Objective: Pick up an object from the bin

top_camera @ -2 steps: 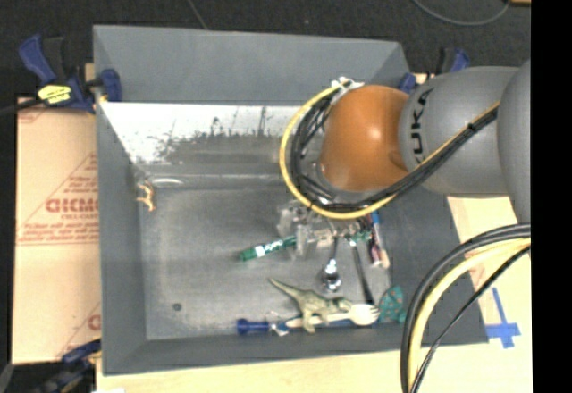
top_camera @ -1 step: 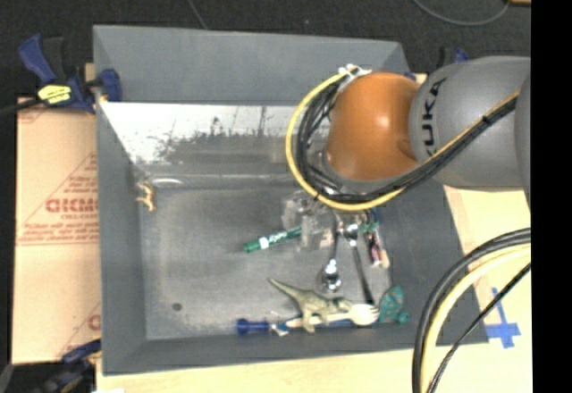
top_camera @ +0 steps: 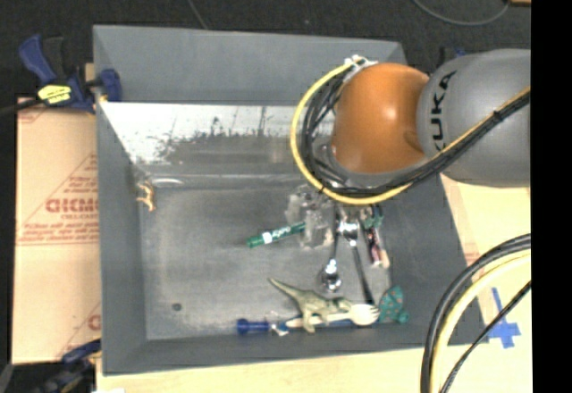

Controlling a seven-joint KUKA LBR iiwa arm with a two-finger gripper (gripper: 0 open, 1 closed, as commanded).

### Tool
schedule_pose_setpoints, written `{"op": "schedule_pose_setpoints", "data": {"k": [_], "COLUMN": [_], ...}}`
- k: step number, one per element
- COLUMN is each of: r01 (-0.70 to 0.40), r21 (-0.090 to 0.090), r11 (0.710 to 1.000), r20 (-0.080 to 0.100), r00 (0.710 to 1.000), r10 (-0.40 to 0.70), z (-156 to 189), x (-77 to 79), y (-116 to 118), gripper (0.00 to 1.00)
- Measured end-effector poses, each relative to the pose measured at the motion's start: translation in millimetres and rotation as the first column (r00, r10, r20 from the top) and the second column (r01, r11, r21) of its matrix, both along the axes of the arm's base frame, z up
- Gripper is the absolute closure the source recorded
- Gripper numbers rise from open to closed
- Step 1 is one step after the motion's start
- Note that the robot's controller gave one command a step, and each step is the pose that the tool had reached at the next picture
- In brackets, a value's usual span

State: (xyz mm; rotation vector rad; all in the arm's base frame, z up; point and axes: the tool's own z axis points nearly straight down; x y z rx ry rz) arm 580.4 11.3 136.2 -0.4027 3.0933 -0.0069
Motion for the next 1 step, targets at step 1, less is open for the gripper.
{"op": "schedule_pose_setpoints", "data": {"k": [1], "r01": [0.002], "r21": [0.0], "r11": [1.0], "r20": [-0.004], "r00": [1.0], "r10": [-0.002], "z": [27.5], "x": [-0.7], "y": [-0.2], "gripper": [1.0]}}
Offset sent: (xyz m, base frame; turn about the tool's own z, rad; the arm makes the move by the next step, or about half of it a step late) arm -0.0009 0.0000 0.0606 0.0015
